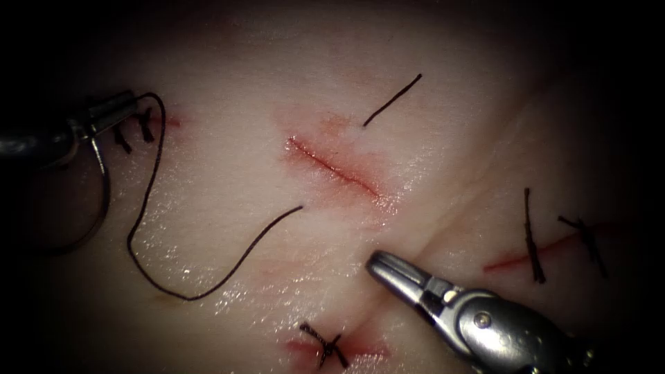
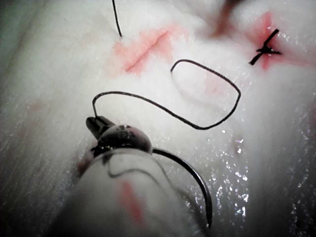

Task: Wound Closure

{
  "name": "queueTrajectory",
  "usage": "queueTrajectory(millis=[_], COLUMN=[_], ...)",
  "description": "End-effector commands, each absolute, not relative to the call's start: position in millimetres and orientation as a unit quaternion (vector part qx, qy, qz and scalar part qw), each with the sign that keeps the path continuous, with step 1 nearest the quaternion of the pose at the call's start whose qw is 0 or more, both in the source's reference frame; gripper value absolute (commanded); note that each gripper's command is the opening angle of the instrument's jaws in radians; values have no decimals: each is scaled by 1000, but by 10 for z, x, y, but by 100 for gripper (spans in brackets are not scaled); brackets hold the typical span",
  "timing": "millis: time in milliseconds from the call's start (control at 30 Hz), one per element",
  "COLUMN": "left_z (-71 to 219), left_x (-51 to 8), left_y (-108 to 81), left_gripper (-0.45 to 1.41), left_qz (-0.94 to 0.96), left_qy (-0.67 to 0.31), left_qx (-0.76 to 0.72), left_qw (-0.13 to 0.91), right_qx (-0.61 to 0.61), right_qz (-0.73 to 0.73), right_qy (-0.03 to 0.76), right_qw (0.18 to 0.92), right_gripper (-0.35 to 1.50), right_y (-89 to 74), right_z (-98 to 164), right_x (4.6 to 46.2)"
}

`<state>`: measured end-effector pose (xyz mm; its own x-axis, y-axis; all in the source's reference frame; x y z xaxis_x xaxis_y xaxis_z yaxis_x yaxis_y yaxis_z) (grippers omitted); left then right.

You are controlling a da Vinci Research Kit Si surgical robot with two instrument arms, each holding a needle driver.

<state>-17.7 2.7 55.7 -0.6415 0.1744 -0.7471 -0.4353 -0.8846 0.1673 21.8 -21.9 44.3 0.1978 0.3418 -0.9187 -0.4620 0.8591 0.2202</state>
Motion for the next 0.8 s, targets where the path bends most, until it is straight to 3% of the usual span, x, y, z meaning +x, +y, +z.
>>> queueTrajectory(millis=[33, 300, 800], left_z=[557, 498, 505], left_x=[-187, -227, -265], left_y=[28, 29, 64], left_gripper=[-45, -45, -45], left_qz=[889, 872, 864], left_qy=[170, 157, 155], left_qx=[-390, -438, -471], left_qw=[167, 150, 87], right_qx=[-51, -22, 79], right_qz=[254, 199, 108], right_qy=[581, 520, 521], right_qw=[771, 830, 843], right_gripper=[-35, -35, -35], right_y=[-213, -164, -170], right_z=[438, 422, 471], right_x=[234, 286, 355])
